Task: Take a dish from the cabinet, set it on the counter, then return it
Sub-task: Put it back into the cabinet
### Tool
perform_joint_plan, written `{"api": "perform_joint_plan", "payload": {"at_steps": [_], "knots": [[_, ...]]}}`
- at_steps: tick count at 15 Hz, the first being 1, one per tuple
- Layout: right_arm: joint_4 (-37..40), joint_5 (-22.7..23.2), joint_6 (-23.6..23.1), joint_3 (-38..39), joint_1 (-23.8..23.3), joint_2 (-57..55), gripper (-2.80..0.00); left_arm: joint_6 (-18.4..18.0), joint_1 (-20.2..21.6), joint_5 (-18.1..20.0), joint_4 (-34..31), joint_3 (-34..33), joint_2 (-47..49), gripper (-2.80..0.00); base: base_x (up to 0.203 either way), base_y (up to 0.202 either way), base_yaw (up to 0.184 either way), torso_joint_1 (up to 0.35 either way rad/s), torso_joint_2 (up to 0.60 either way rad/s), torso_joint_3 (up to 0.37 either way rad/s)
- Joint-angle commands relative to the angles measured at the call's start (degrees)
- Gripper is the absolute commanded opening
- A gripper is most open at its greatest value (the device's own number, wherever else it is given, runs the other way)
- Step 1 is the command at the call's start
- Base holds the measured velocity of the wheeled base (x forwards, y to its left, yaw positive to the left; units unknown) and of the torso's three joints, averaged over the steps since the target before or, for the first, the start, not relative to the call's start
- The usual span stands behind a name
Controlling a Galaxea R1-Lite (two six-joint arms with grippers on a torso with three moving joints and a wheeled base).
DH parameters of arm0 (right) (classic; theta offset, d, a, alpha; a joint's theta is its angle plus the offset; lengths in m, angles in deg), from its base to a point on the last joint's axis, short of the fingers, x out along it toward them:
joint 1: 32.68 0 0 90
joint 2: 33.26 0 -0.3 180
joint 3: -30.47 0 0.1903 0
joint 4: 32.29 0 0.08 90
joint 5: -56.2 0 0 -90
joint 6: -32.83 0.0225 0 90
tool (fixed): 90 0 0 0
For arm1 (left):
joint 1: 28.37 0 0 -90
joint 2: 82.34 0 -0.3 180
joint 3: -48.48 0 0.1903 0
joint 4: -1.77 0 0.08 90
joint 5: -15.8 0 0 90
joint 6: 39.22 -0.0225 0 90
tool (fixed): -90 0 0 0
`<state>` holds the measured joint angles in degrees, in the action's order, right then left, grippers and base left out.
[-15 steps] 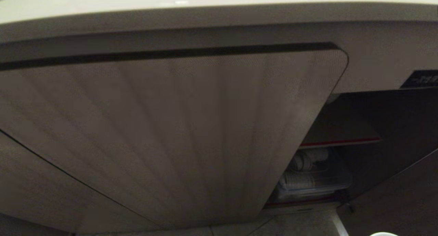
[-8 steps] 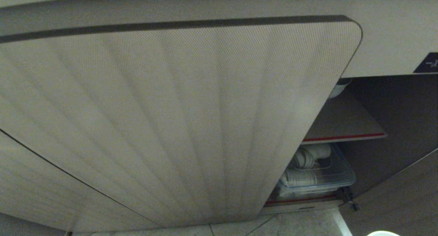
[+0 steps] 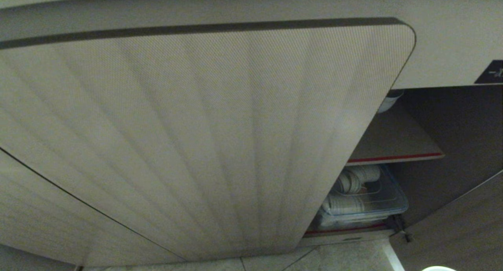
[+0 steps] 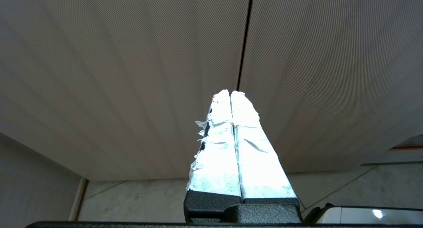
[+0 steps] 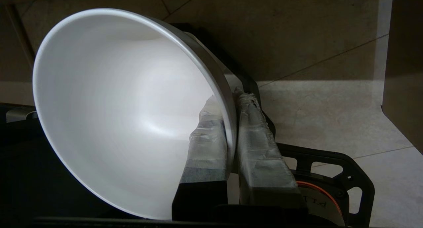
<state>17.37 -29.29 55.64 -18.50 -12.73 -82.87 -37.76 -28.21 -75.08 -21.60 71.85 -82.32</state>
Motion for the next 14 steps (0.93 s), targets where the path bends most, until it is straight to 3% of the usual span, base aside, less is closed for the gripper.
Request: {"api": "perform_joint_plan", "payload": {"at_steps": [1, 14], "knots": [[0.2, 0.1, 0.1, 0.1, 0.1, -0.1, -2.80, 0.1, 0.0, 0.0, 0.1, 0.0, 0.0, -2.80, 0.000, 0.000, 0.000, 0.000, 0.00, 0.000], [-2.4, -0.7, 0.2, -0.7, 1.1, -3.0, -2.80, 0.0, 0.0, 0.0, 0.0, 0.0, 0.0, -2.80, 0.000, 0.000, 0.000, 0.000, 0.00, 0.000]]}}
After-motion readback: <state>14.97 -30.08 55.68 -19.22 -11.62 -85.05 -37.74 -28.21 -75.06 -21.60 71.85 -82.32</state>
